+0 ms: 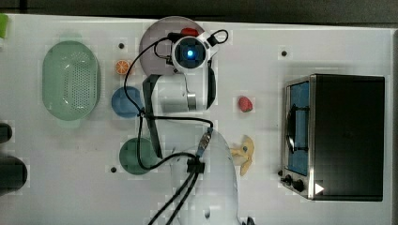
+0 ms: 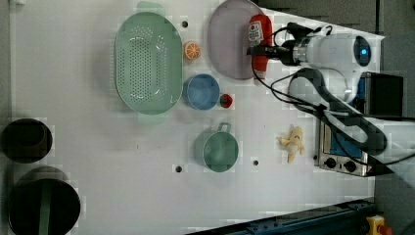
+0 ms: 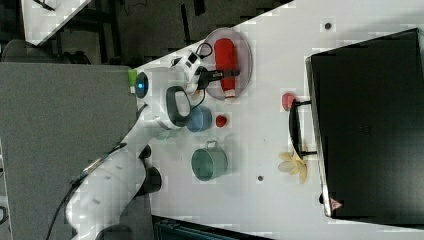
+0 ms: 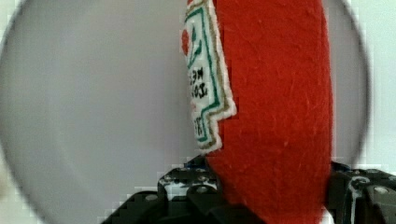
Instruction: Pick ketchup from plate and place it on table.
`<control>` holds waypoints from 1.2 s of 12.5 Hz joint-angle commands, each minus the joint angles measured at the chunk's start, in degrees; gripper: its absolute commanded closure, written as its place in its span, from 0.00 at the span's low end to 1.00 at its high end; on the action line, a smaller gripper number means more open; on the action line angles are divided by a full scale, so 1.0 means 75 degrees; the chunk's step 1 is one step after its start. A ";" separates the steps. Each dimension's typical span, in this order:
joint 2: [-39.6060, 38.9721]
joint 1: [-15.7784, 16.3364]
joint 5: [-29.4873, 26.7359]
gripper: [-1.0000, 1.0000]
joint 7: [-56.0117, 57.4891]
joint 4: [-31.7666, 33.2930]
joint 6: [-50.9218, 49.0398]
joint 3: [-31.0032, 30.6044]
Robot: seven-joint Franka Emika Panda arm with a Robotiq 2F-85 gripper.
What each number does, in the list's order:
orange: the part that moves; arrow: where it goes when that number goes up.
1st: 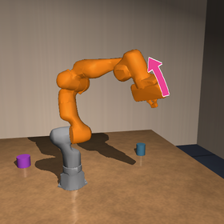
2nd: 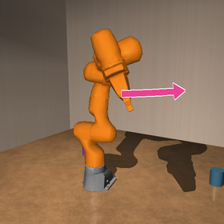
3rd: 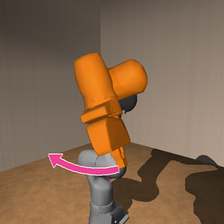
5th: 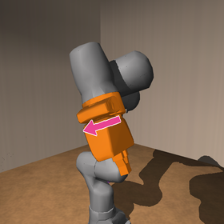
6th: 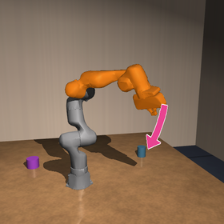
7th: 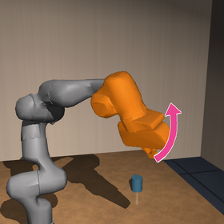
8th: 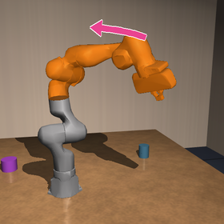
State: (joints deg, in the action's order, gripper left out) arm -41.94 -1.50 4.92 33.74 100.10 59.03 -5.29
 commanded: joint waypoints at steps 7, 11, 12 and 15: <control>0.3936 -0.0276 0.0020 0.39 -0.0050 0.1500 -0.2352 0.0008; 0.4874 -0.0389 -0.0021 0.39 -0.0058 0.2832 -0.2587 0.0133; 0.4964 -0.0415 -0.0065 0.39 -0.0106 0.3117 -0.2583 0.0193; 0.4932 -0.0482 -0.0418 0.39 -0.0730 0.3750 -0.2561 0.0386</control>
State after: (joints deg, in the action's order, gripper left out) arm -3.08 -4.13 2.38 31.84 126.68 40.59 -4.44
